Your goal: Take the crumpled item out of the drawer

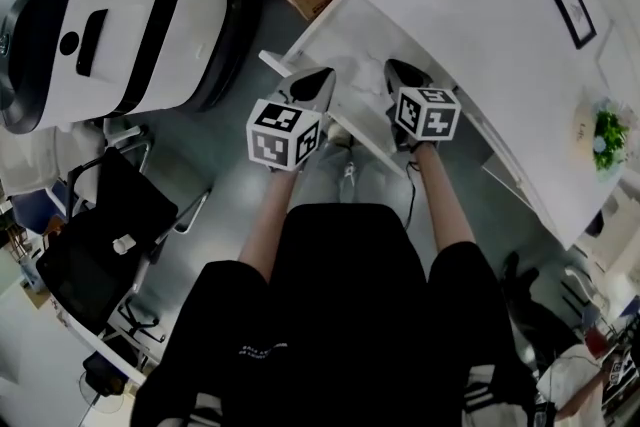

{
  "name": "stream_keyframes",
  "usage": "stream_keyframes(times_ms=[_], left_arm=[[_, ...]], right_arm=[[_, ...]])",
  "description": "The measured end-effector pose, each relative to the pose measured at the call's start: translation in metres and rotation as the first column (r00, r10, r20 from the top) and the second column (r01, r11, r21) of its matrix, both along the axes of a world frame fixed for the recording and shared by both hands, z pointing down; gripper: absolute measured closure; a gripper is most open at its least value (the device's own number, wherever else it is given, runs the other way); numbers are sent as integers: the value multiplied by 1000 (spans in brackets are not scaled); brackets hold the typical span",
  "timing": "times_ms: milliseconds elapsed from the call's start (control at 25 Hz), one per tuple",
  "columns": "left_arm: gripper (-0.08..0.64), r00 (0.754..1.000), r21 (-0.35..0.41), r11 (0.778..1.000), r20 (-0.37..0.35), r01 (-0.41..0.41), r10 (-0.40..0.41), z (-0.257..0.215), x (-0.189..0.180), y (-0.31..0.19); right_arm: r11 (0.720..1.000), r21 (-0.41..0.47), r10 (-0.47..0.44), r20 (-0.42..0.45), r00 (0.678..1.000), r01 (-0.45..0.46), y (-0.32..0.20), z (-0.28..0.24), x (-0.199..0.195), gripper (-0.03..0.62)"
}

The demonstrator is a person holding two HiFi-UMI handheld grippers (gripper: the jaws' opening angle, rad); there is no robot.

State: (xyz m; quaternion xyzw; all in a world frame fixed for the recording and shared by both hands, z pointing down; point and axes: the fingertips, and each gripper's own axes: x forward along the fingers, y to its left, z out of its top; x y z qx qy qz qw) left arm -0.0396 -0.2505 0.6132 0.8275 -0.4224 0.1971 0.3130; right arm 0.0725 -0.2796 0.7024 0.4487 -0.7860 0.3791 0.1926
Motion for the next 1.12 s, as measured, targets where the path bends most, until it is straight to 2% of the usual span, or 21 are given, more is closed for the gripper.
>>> stream_keyframes(times_ms=[160, 320, 360, 400, 520, 680, 800, 960, 1120], left_arm=[[563, 1000, -4, 1000, 1, -3, 3, 4, 2, -7], [563, 1000, -13, 1000, -3, -10, 10, 9, 5, -10], [562, 1000, -16, 1000, -3, -12, 12, 10, 6, -10], [562, 1000, -20, 1000, -4, -12, 12, 11, 6, -10], [561, 1000, -29, 999, -9, -18, 18, 12, 8, -10], [563, 1000, -32, 999, -14, -19, 18, 14, 5, -11], [562, 1000, -37, 999, -21, -18, 17, 15, 6, -11], [563, 999, -45, 999, -30, -20, 19, 17, 8, -10], [561, 999, -52, 998, -36, -23, 21, 19, 10, -8]], right_arm=[[999, -37, -10, -25, 1000, 9, -6, 21, -3, 600], [999, -50, -5, -89, 996, 0, -10, 43, 2, 598], [998, -60, -10, -99, 995, 4, -10, 49, 2, 589], [997, -72, -15, -104, 994, 7, -8, 55, 1, 548], [995, -104, -11, -118, 993, -2, -6, 69, 3, 512], [990, -130, 41, -121, 992, -57, -9, 77, 3, 481], [981, -175, 63, -96, 993, -79, -7, 87, 0, 424], [977, -205, 38, -108, 993, -60, -5, 100, -4, 375], [971, -238, 4, -111, 994, -30, 0, 110, -9, 360]])
